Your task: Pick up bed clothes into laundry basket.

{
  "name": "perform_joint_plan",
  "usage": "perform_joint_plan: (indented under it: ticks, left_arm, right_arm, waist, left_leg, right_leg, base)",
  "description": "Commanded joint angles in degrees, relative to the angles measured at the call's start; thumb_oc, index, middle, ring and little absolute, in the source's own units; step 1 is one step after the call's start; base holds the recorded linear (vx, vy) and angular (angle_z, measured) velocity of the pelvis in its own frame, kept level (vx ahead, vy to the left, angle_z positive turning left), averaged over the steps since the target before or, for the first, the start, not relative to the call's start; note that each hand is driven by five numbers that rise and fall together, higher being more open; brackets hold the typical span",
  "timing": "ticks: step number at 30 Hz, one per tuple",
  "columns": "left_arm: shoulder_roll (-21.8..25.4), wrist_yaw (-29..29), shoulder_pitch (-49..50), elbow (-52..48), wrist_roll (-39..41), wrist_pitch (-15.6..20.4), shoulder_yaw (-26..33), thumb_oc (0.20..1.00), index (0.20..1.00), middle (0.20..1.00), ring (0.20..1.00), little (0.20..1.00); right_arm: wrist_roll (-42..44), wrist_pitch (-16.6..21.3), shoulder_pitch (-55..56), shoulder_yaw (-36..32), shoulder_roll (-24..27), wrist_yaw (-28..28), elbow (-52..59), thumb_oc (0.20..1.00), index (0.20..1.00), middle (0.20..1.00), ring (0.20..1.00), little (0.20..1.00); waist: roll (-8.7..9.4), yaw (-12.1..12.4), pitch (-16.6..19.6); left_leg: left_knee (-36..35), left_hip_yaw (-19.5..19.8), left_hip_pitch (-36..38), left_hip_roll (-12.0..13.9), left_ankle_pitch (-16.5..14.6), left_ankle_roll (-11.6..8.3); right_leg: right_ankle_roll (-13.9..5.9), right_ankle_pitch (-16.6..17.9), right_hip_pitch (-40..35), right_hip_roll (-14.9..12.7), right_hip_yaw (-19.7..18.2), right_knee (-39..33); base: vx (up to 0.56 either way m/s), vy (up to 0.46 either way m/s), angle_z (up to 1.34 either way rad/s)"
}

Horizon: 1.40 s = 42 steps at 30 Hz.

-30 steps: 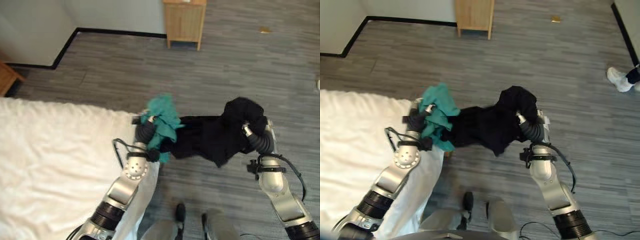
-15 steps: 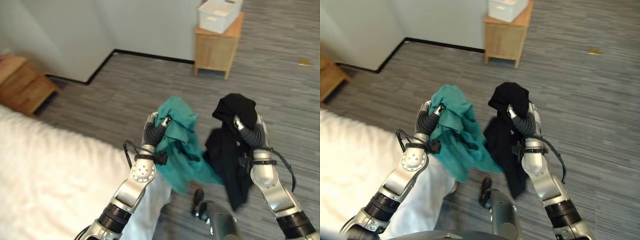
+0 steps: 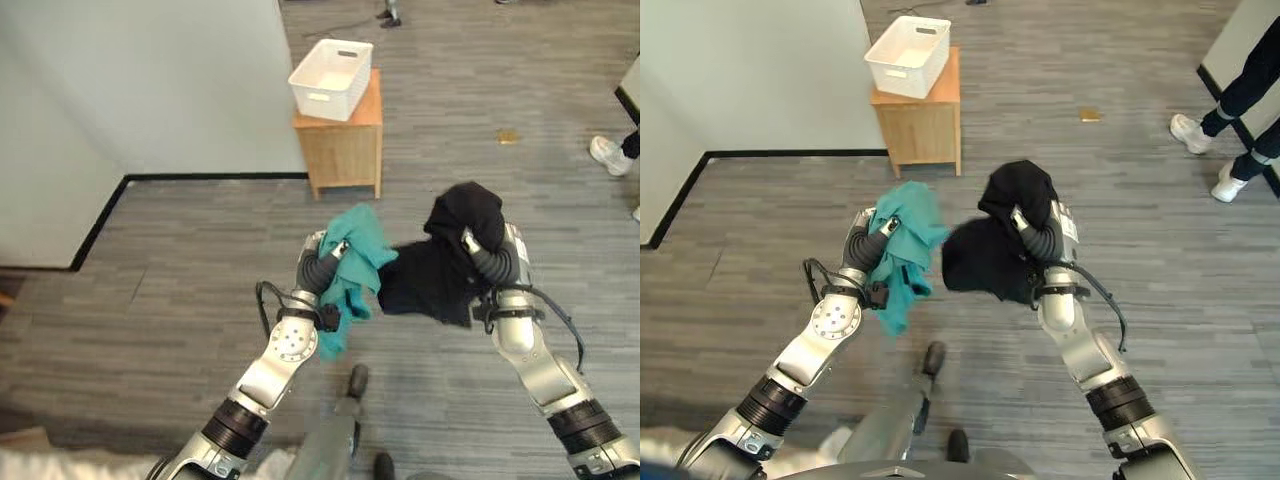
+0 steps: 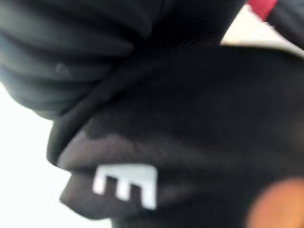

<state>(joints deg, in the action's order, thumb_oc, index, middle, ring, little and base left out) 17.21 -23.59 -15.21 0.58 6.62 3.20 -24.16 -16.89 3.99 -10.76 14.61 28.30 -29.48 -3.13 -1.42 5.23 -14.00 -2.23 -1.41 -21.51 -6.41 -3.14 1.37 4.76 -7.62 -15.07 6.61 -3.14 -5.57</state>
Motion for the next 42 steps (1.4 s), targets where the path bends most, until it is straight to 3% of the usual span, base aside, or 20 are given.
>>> perform_joint_plan:
  ticks: [1, 3, 4, 6, 7, 9, 10, 13, 16, 20, 22, 25, 26, 27, 28, 29, 33, 34, 36, 42]
  left_arm:
    - [-0.9, -0.3, -4.1, -4.2, 0.2, 3.0, -0.2, 0.200, 0.200, 0.200, 0.200, 0.200]
    - [-0.7, 0.4, -2.9, -3.9, 0.5, 3.0, -0.5, 0.200, 0.200, 0.200, 0.200, 0.200]
    - [-0.1, 1.3, -3.1, -4.2, 1.0, 2.8, -1.3, 0.200, 0.200, 0.200, 0.200, 0.200]
    - [-0.1, 1.1, -3.5, -4.0, 1.1, 2.5, -1.5, 0.200, 0.200, 0.200, 0.200, 0.200]
    - [-0.2, 0.5, -4.8, -3.4, 0.8, 2.1, -1.8, 0.200, 0.200, 0.200, 0.200, 0.200]
    - [-0.8, -0.2, -6.4, -2.2, 0.4, 1.9, -2.3, 0.200, 0.200, 0.200, 0.200, 0.200]
    - [-0.8, -0.2, -6.4, -2.2, 0.4, 1.9, -2.3, 0.200, 0.200, 0.200, 0.200, 0.200]
    - [-1.2, 0.1, -7.3, -2.5, 0.0, 2.4, -3.7, 0.200, 0.200, 0.200, 0.200, 0.200]
    - [-1.4, 0.1, -8.8, -2.0, -0.9, 2.4, -4.5, 0.200, 0.200, 0.200, 0.200, 0.200]
    - [-0.8, -0.2, -8.1, -0.9, -1.9, 2.1, -2.9, 0.200, 0.200, 0.200, 0.200, 0.200]
    - [-0.4, 0.7, -7.8, -1.1, -2.7, 2.1, -2.6, 0.200, 0.200, 0.200, 0.200, 0.200]
    - [-0.4, 1.0, -6.9, -2.3, -1.8, 2.8, -2.4, 0.200, 0.200, 0.200, 0.200, 0.200]
    - [-0.4, 0.7, -7.1, -2.1, -0.7, 3.0, -2.4, 0.200, 0.200, 0.200, 0.200, 0.200]
    - [-0.4, 0.7, -7.3, -2.0, -0.7, 3.0, -2.4, 0.200, 0.200, 0.200, 0.200, 0.200]
    - [-0.8, 0.1, -7.9, -1.8, 0.4, 2.9, -2.6, 0.200, 0.200, 0.200, 0.200, 0.200]
    - [-0.8, -0.2, -8.7, -1.7, 0.4, 2.6, -2.6, 0.200, 0.200, 0.200, 0.200, 0.200]
    - [-1.8, -1.7, -11.1, -0.6, 1.5, 2.4, -3.0, 0.200, 0.200, 0.200, 0.200, 0.200]
    - [-2.7, -1.8, -10.5, -0.5, 1.1, 2.2, -3.9, 0.200, 0.200, 0.200, 0.200, 0.200]
    - [-2.1, -2.3, -9.0, -0.2, 0.3, 2.1, -4.1, 0.200, 0.200, 0.200, 0.200, 0.200]
    - [-3.6, -2.4, -15.5, 4.2, 1.0, 2.9, -5.6, 0.200, 0.200, 0.200, 0.200, 0.200]
  right_arm:
    - [0.5, 2.0, -1.4, -3.1, 0.1, -0.1, 6.6, 0.200, 0.200, 0.200, 0.200, 0.200]
    - [-0.8, 1.2, -0.6, -2.7, -0.6, 0.4, 5.3, 0.200, 0.200, 0.200, 0.200, 0.200]
    - [-2.5, 0.7, 1.2, -3.5, -0.3, 1.1, 5.0, 0.200, 0.200, 0.200, 0.200, 0.200]
    - [-2.7, 0.3, 1.3, -3.8, -0.2, 0.9, 4.7, 0.200, 0.200, 0.200, 0.200, 0.200]
    - [-3.0, -0.2, 0.9, -3.7, -0.2, 1.4, 4.7, 0.200, 0.200, 0.200, 0.200, 0.200]
    - [-3.0, 0.1, 0.9, -4.4, 0.0, 1.4, 4.4, 0.200, 0.200, 0.200, 0.200, 0.200]
    - [-3.0, 0.1, 0.9, -4.4, 0.1, 1.4, 4.4, 0.200, 0.200, 0.200, 0.200, 0.200]
    - [-1.8, 0.7, 2.9, -6.6, 0.3, 0.7, 5.1, 0.200, 0.200, 0.200, 0.200, 0.200]
    - [-1.5, 0.9, 4.1, -8.4, 0.7, -0.5, 5.7, 0.200, 0.200, 0.200, 0.200, 0.200]
    - [-3.3, 0.0, 3.8, -7.0, 0.4, -0.4, 4.3, 0.200, 0.200, 0.200, 0.200, 0.200]
    - [-3.6, -0.1, 4.0, -6.8, 0.3, -0.5, 3.4, 0.200, 0.200, 0.200, 0.200, 0.200]
    - [-3.9, 0.0, 2.6, -8.1, 2.1, -2.2, 3.0, 0.200, 0.200, 0.200, 0.200, 0.200]
    - [-4.0, -0.4, 0.8, -8.3, 3.0, -3.0, 2.9, 0.200, 0.200, 0.200, 0.200, 0.200]
    - [-3.9, -0.4, 0.6, -8.4, 3.0, -3.0, 2.8, 0.200, 0.200, 0.200, 0.200, 0.200]
    - [-4.3, -1.5, -2.5, -8.9, 4.6, -5.6, 2.5, 0.200, 0.200, 0.200, 0.200, 0.200]
    - [-4.4, -2.1, -4.1, -9.3, 5.4, -6.7, 2.1, 0.200, 0.200, 0.200, 0.200, 0.200]
    - [-3.3, -3.0, -8.5, -9.7, 7.6, -9.6, 0.6, 0.200, 0.200, 0.200, 0.200, 0.200]
    - [-5.2, -5.1, -10.0, -10.2, 11.1, -10.3, -2.5, 0.200, 0.200, 0.200, 0.200, 0.200]
    - [-7.9, -6.1, -8.7, -11.4, 12.1, -11.6, -2.1, 0.200, 0.200, 0.200, 0.200, 0.200]
    - [-5.8, -6.7, -12.6, -14.5, 16.3, -11.7, -2.3, 0.200, 0.200, 0.200, 0.200, 0.200]
  waist:
    - [-2.64, 4.3, 2.0]
    - [-1.65, 5.6, 4.0]
    - [-0.50, 5.5, 4.3]
    - [-0.21, 4.7, 4.0]
    - [-1.25, 2.2, 2.5]
    - [-3.71, -1.0, 1.8]
    - [-3.60, -1.4, 1.7]
    - [-3.84, -4.1, 1.4]
    - [-2.82, -5.7, 2.2]
    - [-0.66, -4.9, 2.7]
    - [0.76, -4.1, 4.0]
    - [0.82, -3.1, 4.8]
    - [0.91, -2.2, 3.4]
    - [1.10, -2.4, 3.5]
    - [1.44, 0.1, 1.3]
    - [1.64, 0.7, 0.7]
    - [2.17, 2.6, -0.1]
    - [1.11, 4.1, 1.3]
    - [1.19, 4.4, 1.7]
    - [2.41, 2.8, 2.3]
  left_leg:
    - [-1.4, 0.4, 7.4, 1.3, 10.6, -0.54]
    - [-1.3, 4.2, 8.7, -1.1, 11.6, 0.89]
    - [-1.3, 5.8, 12.0, -1.7, 11.1, 2.06]
    - [-1.5, 6.5, 14.1, -2.1, 10.3, 2.56]
    - [-2.2, 10.2, 18.8, -1.9, 8.6, 4.01]
    - [-2.8, 14.4, 23.6, 0.0, 6.7, 4.16]
    - [-2.8, 14.8, 23.7, -0.2, 6.5, 4.12]
    - [-2.8, 19.7, 26.7, 0.3, 4.2, 2.52]
    - [-2.8, 22.4, 29.2, 0.0, 1.7, 0.89]
    - [-2.8, 18.3, 35.2, 1.7, -4.7, 0.19]
    - [-1.6, 15.5, 37.7, 3.1, -7.3, -0.02]
    - [18.4, 11.3, 32.9, 5.4, -6.3, -3.17]
    - [30.6, 11.1, 26.8, 4.9, -2.9, -4.16]
    - [31.8, 11.2, 25.6, 4.5, -2.9, -4.14]
    - [48.4, 11.7, 16.2, 1.2, 0.6, -2.94]
    - [50.9, 11.6, 12.4, 0.4, 0.1, -2.05]
    - [39.2, 11.4, 10.1, 3.0, -2.8, -1.26]
    - [14.0, 16.1, 14.5, 3.3, -1.0, -1.92]
    - [12.3, 16.4, 16.9, 3.9, 1.4, -2.13]
    - [5.1, 16.1, 21.6, 5.9, 1.3, -2.77]
  right_leg:
    - [-5.85, -2.1, 0.7, -2.3, 0.3, 0.6]
    - [-6.45, -2.6, -1.1, -4.8, -0.4, 1.5]
    - [-8.83, -1.5, 1.0, -6.3, 0.6, 12.2]
    - [-10.48, 1.5, 3.6, -7.7, 0.9, 20.3]
    - [-11.66, 9.8, 12.6, -7.1, -0.6, 37.5]
    - [-10.09, 6.9, 21.5, -2.7, -2.9, 45.2]
    - [-9.99, 6.4, 21.5, -2.9, -2.5, 45.5]
    - [-8.63, 0.9, 25.2, -1.8, -1.2, 36.3]
    - [-9.29, 3.7, 26.3, -2.8, 0.7, 18.8]
    - [-11.16, 10.1, 25.7, -6.1, 16.3, 6.4]
    - [-10.18, 10.0, 22.9, -6.0, 19.6, 4.4]
    - [-8.38, 10.5, 16.7, -4.0, 16.6, 1.9]
    - [-7.32, 10.8, 14.7, -3.9, 14.6, 1.4]
    - [-7.34, 11.2, 15.3, -4.1, 14.8, 1.4]
    - [-5.73, 10.4, 12.3, -4.1, 12.2, 1.0]
    - [-5.51, 9.7, 11.7, -4.1, 11.0, 1.0]
    - [-6.34, 7.9, 10.0, -4.9, 8.9, 1.0]
    - [-7.18, 5.7, 8.5, -4.2, 6.6, 1.9]
    - [-6.86, 4.1, 8.1, -4.3, 7.0, 3.3]
    - [-6.87, 3.1, 8.6, -5.9, 8.5, 5.5]
  base:
    - [0.41, 0.134, 0.17]
    - [0.60, 0.168, -0.23]
    - [0.59, 0.124, -0.54]
    - [0.41, 0.115, -0.36]
    - [0.47, 0.165, 0.26]
    - [0.47, 0.084, 1.25]
    - [0.36, 0.005, 1.73]
    - [0.37, -0.084, 1.25]
    - [0.43, -0.136, 1.48]
    - [0.40, -0.127, 0.26]
    - [0.41, -0.163, -0.48]
    - [0.39, -0.129, -0.05]
    - [0.14, -0.044, 0.05]
    - [0.03, -0.027, -0.21]
    - [0.01, -0.007, -0.38]
    - [0.08, -0.002, -0.89]
    - [0.17, 0.088, -0.74]
    - [0.25, 0.148, -0.30]
    - [0.25, 0.116, -0.50]
    - [0.07, 0.061, -0.24]
